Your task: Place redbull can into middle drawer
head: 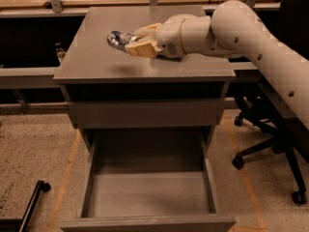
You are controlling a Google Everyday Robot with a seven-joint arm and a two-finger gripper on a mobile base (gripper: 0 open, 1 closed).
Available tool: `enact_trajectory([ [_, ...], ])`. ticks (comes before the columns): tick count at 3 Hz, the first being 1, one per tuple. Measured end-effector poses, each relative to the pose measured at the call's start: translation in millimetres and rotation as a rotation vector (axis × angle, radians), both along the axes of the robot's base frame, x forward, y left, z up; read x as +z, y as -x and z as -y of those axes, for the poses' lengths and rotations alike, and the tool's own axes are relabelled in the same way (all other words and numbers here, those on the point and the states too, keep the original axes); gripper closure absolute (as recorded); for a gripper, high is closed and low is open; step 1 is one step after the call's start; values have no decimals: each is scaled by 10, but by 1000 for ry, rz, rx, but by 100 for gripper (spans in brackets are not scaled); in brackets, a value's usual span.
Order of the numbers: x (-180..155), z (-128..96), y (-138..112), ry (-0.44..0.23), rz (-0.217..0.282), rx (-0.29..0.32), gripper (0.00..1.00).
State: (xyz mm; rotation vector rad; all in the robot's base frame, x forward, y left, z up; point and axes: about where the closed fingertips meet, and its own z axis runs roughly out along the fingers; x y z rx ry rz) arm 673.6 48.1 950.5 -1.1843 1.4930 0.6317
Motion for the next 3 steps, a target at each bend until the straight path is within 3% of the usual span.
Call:
enact_trajectory([
  [1,-149,360,435,48,-81,-64,100],
  [3,-279,307,507,77,-119,-56,100],
])
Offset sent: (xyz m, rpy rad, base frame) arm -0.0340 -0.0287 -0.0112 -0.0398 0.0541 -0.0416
